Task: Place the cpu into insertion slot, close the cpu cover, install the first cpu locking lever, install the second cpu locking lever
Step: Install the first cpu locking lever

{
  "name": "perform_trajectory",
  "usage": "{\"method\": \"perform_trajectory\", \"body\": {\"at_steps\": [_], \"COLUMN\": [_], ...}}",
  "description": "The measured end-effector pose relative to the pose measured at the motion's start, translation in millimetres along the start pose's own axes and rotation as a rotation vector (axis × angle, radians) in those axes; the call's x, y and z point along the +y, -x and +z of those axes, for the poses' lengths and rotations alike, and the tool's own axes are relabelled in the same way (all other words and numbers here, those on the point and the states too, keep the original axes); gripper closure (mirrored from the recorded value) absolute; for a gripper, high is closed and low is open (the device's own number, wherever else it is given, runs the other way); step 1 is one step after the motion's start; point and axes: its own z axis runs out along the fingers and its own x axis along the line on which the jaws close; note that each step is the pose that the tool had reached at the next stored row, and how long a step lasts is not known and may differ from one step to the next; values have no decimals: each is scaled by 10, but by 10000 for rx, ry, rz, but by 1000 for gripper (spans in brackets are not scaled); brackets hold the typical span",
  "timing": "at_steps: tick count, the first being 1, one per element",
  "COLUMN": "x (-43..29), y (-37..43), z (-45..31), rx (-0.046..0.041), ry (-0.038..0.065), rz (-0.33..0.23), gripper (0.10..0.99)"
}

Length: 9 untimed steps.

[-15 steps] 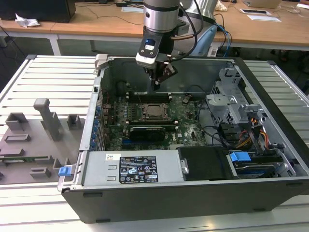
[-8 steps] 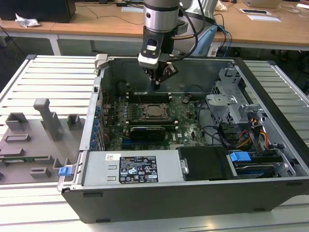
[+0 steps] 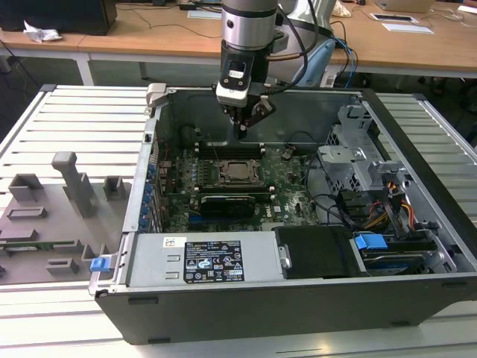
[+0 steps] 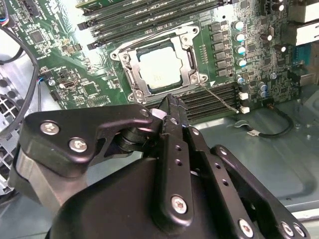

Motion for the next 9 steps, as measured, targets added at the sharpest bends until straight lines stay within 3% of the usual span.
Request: {"method": "perform_trajectory", "body": {"at_steps": [9], "x": [0], "y": [0], "z": [0], "rx": [10], "ry": [2], "rz": [-564], "gripper": [980]}}
